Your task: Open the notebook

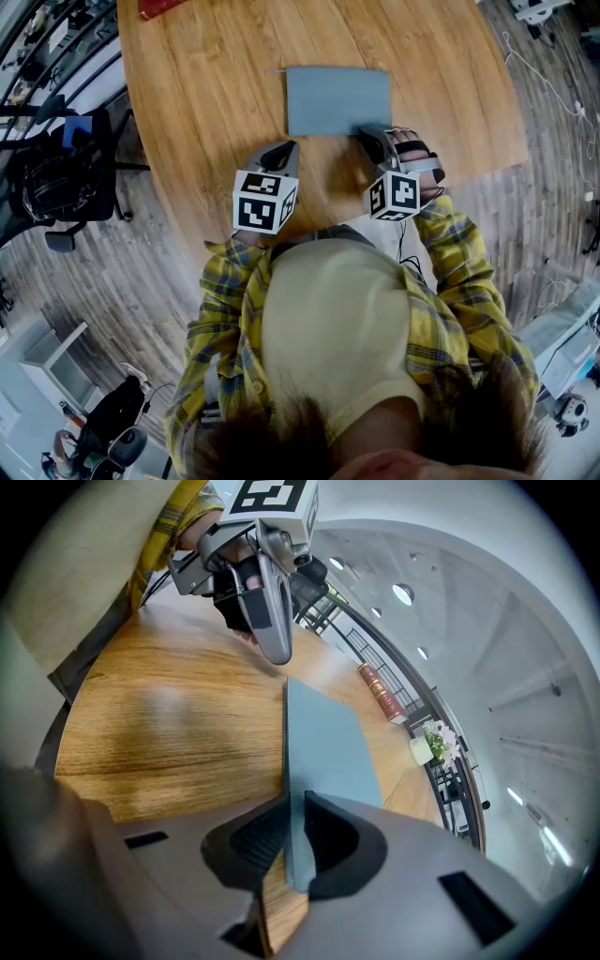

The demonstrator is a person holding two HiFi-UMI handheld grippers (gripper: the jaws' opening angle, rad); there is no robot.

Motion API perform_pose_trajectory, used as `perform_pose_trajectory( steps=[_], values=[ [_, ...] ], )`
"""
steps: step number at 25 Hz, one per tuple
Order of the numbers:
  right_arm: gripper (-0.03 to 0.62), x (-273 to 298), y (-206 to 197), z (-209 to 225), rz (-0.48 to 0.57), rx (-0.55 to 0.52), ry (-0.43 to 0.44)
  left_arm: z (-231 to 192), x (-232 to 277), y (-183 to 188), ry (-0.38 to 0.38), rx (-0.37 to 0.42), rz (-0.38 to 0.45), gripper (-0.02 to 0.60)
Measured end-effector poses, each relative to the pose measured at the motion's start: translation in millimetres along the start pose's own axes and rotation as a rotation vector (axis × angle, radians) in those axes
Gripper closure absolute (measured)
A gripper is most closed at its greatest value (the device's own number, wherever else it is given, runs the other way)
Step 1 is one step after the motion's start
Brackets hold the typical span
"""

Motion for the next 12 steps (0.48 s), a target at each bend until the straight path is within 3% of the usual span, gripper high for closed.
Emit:
perform_pose_trajectory(
  steps=[12],
  values=[
    [0.510,-9.1,0.9,2.0,0.002,0.034,-0.029,2.5,-4.0,-3.2,-0.007,0.005,0.006,0.572]
  ],
)
Point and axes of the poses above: the fingertips, and each gripper's own axes: x forward along the fingers, z to its right, y out of its top, the point moved 8 cm from there along -x, backward along the fingers, and after that the axes turned 7 degrees about -z, right-handed, at the moved point
